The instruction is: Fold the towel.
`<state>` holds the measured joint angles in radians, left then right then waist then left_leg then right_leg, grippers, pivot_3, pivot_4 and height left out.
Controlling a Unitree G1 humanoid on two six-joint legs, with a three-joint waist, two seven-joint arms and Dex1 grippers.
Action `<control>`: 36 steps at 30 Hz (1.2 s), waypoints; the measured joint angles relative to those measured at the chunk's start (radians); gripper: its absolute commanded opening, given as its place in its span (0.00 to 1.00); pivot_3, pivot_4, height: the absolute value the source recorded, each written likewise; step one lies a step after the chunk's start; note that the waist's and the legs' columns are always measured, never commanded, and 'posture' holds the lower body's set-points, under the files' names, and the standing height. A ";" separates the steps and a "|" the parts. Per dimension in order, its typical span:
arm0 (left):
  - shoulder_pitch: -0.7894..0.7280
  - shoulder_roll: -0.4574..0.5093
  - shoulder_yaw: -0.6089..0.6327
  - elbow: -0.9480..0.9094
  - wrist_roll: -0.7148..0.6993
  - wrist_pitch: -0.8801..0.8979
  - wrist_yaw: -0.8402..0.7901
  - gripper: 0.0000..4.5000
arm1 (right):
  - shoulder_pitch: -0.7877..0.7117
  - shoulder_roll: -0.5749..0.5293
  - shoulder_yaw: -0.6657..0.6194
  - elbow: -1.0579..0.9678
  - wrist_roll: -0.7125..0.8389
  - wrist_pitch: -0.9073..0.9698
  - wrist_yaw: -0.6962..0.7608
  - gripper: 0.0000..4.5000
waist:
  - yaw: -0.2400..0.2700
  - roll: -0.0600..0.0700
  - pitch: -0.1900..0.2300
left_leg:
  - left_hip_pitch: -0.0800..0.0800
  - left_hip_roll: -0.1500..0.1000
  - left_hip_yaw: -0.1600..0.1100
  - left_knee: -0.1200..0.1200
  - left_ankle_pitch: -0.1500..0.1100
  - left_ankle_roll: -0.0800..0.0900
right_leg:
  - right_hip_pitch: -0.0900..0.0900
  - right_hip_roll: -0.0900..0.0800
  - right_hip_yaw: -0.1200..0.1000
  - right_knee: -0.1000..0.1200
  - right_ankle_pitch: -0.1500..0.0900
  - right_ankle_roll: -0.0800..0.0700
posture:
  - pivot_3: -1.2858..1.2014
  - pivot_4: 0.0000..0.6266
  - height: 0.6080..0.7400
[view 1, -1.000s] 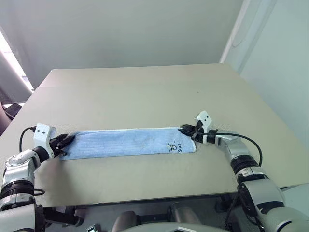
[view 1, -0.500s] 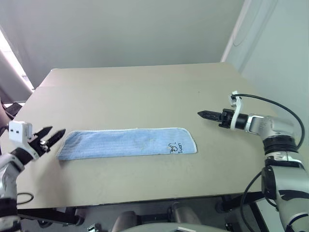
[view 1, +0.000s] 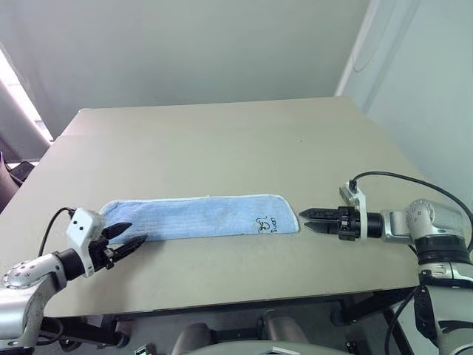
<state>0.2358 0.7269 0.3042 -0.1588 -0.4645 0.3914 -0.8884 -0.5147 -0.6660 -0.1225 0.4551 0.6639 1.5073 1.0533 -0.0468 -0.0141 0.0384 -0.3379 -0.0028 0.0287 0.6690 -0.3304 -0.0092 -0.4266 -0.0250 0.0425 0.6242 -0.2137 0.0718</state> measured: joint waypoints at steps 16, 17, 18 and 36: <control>-0.055 -0.040 -0.134 0.009 0.063 -0.003 0.023 0.69 | -0.069 0.159 0.029 0.086 0.002 -0.053 -0.101 0.86 | -0.006 -0.001 -0.001 | 0.000 0.000 0.000 0.000 0.000 0.000 | 0.000 0.001 0.000 0.000 0.001 0.000 | 0.52 0.00 1.00; -0.053 -0.040 -0.134 0.009 0.065 -0.004 0.024 0.69 | -0.070 0.158 0.029 0.090 0.002 -0.055 -0.101 0.86 | -0.007 -0.001 -0.001 | 0.000 0.000 0.000 0.000 0.000 0.000 | 0.001 0.000 0.000 0.000 0.001 0.000 | 0.52 0.00 1.00; -0.052 -0.040 -0.134 0.009 0.069 -0.005 0.024 0.69 | -0.070 0.157 0.030 0.091 0.003 -0.057 -0.100 0.86 | -0.007 -0.001 -0.001 | 0.000 0.000 0.000 0.000 0.000 0.000 | 0.001 0.000 0.000 0.000 0.001 0.000 | 0.52 0.00 1.00; -0.056 -0.041 -0.133 0.012 0.099 -0.009 0.047 0.69 | -0.079 0.215 -0.028 0.141 -0.008 -0.146 -0.153 0.09 | -0.025 -0.005 -0.003 | 0.001 0.001 0.000 0.000 0.000 0.000 | 0.003 0.001 0.001 -0.001 0.002 0.001 | 0.52 0.00 1.00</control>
<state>0.1794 0.6860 0.1709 -0.1464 -0.3659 0.3827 -0.8410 -0.5938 -0.4515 -0.1509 0.5958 0.6559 1.3616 0.9002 -0.0722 -0.0193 0.0352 -0.3368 -0.0018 0.0284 0.6687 -0.3304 -0.0091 -0.4241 -0.0236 0.0433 0.6233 -0.2119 0.0731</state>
